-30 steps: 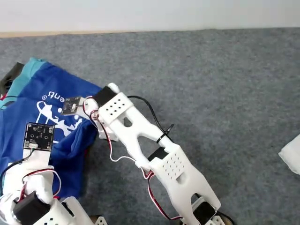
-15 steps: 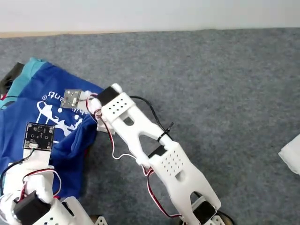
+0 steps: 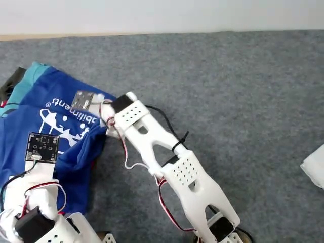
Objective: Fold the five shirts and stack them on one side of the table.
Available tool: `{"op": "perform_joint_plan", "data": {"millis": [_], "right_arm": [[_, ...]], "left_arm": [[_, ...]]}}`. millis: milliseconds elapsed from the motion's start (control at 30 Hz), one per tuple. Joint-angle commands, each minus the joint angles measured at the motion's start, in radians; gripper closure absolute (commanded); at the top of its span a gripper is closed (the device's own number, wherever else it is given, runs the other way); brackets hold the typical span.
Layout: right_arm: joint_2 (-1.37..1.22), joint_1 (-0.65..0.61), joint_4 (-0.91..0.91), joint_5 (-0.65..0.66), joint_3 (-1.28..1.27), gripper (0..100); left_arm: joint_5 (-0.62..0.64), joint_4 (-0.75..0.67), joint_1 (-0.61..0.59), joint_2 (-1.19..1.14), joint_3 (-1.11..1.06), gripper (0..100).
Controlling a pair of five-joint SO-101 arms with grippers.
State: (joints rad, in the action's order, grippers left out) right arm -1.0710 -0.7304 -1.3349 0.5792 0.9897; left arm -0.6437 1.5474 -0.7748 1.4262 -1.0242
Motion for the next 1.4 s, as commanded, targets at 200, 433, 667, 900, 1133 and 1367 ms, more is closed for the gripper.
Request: {"op": "perform_joint_plan", "data": {"millis": [200, 433, 667, 900, 1133, 1367], "right_arm": [[-0.008, 0.079, -0.156, 0.071, 0.296, 98.7], [-0.008, 0.166, -0.392, 0.074, 0.612, 98.7], [0.096, 0.262, -0.46, 0.072, 0.686, 98.7], [0.309, 0.355, -0.461, 0.072, 0.686, 98.7], [0.507, 0.464, -0.463, 0.072, 0.684, 98.7], [0.668, 0.588, -0.463, 0.072, 0.684, 98.7]], "left_arm": [[0.011, -0.031, -0.008, 0.003, 0.038, 100], [0.097, -0.157, 0.015, 0.003, 0.228, 100], [0.272, -0.25, 0.244, 0.0, 0.426, 100], [0.31, -0.422, 0.479, -0.005, 0.516, 100], [0.161, -0.623, 0.551, -0.029, 0.509, 100], [0.147, -0.735, 0.571, -0.189, 0.616, 100]]}}
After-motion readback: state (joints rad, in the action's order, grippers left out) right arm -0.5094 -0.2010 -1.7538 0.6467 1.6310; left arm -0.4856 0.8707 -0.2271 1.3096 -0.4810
